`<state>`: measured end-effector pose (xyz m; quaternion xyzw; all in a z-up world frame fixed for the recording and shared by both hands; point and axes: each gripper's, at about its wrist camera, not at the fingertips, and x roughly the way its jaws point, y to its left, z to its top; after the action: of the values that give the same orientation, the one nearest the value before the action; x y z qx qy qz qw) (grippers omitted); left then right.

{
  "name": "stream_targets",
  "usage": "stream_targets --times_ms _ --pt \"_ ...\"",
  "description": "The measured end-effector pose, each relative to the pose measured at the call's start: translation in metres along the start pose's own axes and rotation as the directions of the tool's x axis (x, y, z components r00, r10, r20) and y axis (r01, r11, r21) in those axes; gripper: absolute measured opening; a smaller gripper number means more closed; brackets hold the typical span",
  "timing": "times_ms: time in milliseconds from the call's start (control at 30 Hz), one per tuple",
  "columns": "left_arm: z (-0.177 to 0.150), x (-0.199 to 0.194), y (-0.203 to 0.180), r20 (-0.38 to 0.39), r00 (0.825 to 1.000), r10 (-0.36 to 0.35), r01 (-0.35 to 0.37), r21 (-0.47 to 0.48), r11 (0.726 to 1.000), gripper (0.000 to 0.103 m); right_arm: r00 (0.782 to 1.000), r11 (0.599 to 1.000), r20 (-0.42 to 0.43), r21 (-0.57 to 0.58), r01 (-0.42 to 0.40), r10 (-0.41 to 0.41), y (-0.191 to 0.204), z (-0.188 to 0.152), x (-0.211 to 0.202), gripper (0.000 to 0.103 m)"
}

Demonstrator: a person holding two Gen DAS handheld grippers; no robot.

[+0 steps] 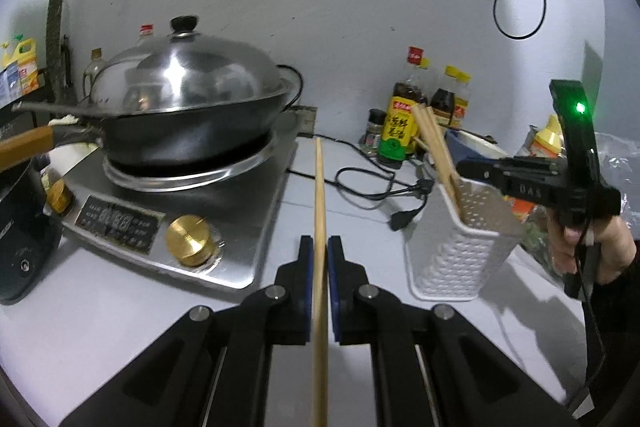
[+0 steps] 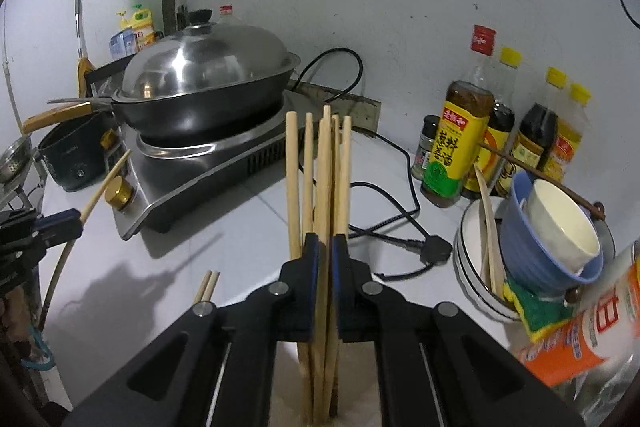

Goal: Organize utensils
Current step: 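Lower the chopsticks into the white holder and open both tools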

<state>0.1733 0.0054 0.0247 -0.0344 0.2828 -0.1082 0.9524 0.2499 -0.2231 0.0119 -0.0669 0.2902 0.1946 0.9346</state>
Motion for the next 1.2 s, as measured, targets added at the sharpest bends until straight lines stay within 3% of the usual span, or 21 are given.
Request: stream_targets --times_ms 67,267,600,733,1000,1200 --pt "0.005 0.001 -0.009 0.006 1.000 -0.012 0.012 0.009 1.000 0.006 1.000 1.000 0.008 0.007 -0.006 0.005 -0.005 -0.005 -0.008 0.022" --pt "0.023 0.010 -0.042 0.030 0.998 -0.058 0.057 0.030 0.998 0.006 0.998 0.999 0.053 0.035 -0.021 0.019 -0.022 -0.019 -0.039 0.022" --pt "0.072 0.053 -0.092 0.054 0.984 -0.167 0.170 -0.049 0.984 0.006 0.991 0.992 0.126 0.115 -0.051 0.036 -0.056 -0.038 -0.069 0.023" --pt "0.090 0.072 -0.112 0.070 0.981 -0.182 0.188 -0.078 0.979 0.006 0.989 0.987 0.144 0.149 -0.060 0.038 -0.071 -0.047 -0.073 0.032" --pt "0.107 0.115 -0.133 0.095 0.989 -0.110 0.125 -0.174 0.977 0.006 0.981 0.982 0.186 0.172 -0.081 0.049 -0.088 -0.053 -0.076 0.033" --pt "0.099 0.133 -0.130 0.115 0.992 -0.057 0.089 -0.294 0.952 0.006 0.976 0.977 0.213 0.191 -0.093 0.051 -0.097 -0.057 -0.078 0.034"
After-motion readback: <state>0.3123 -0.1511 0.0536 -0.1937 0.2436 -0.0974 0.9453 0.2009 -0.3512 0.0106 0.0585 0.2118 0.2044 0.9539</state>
